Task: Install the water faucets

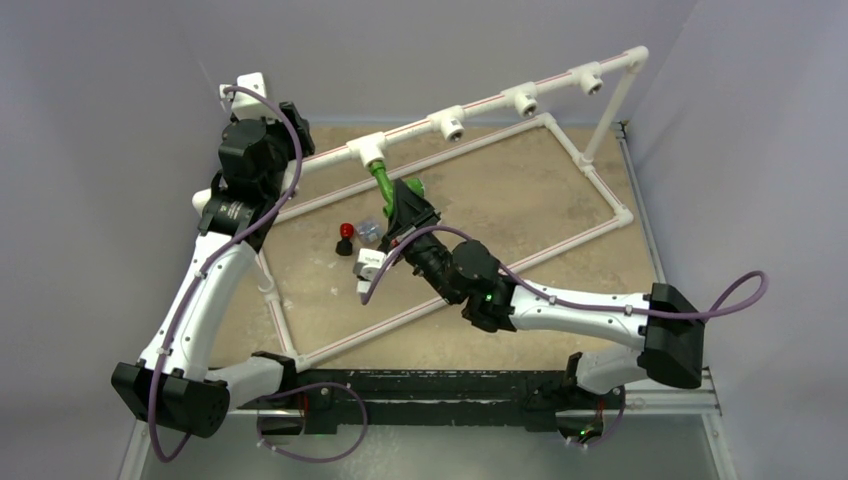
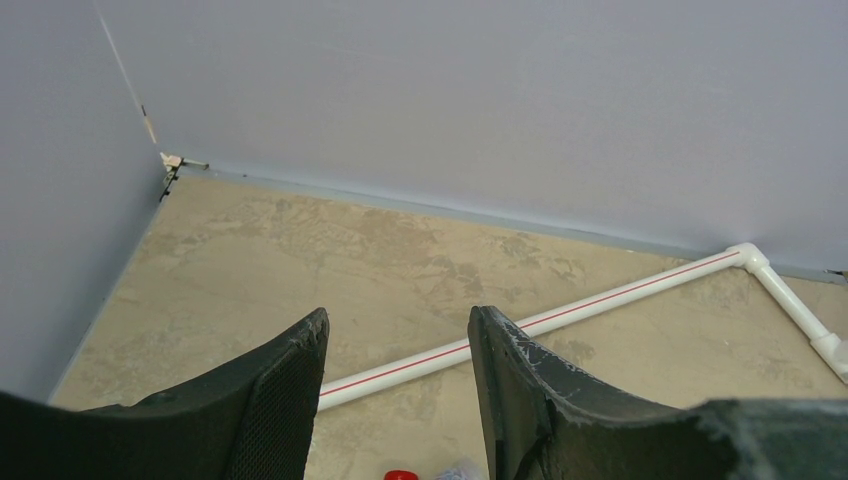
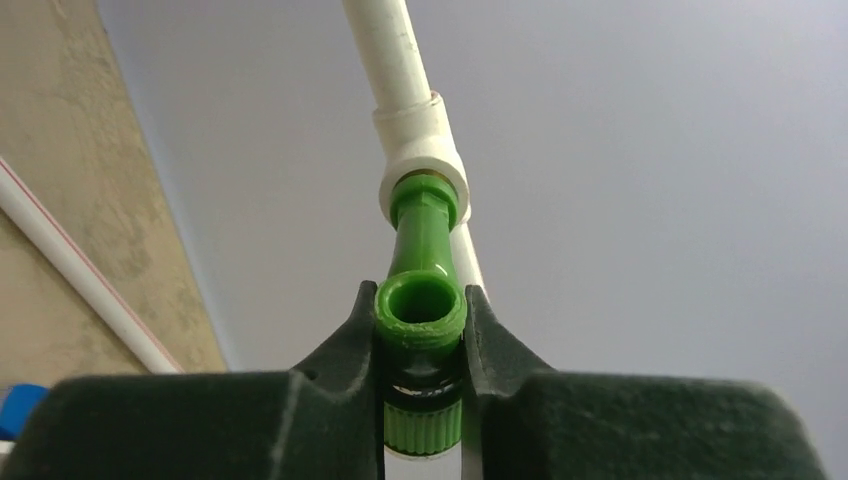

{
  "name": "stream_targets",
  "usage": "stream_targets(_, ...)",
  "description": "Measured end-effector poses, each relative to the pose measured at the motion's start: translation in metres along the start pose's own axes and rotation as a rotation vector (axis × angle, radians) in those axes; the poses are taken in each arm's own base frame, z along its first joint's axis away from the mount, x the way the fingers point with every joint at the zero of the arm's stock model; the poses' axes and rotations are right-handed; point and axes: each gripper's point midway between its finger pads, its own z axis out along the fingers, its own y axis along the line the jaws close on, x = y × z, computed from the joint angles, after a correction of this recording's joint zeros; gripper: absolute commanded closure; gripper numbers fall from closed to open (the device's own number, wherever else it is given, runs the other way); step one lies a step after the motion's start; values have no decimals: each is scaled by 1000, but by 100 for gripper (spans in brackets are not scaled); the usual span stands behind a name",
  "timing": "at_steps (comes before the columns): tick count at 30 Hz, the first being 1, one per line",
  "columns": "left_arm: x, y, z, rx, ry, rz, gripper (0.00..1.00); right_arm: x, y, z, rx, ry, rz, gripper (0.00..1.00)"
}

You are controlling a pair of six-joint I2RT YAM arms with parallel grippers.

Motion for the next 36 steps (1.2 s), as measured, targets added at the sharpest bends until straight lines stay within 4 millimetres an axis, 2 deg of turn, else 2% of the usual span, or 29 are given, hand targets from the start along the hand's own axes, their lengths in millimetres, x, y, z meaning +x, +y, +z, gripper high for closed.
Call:
stream_targets(10,0,0,0,-1,0,0,47,-4,6,1,73,27,303,100)
stream_targets(27,0,2,1,-9,-1,1,47,-20,17,11,177,59,1328,100)
stream_targets(36,0,2,1,-9,-1,1,47,-28,14,13,253,34,1844,100)
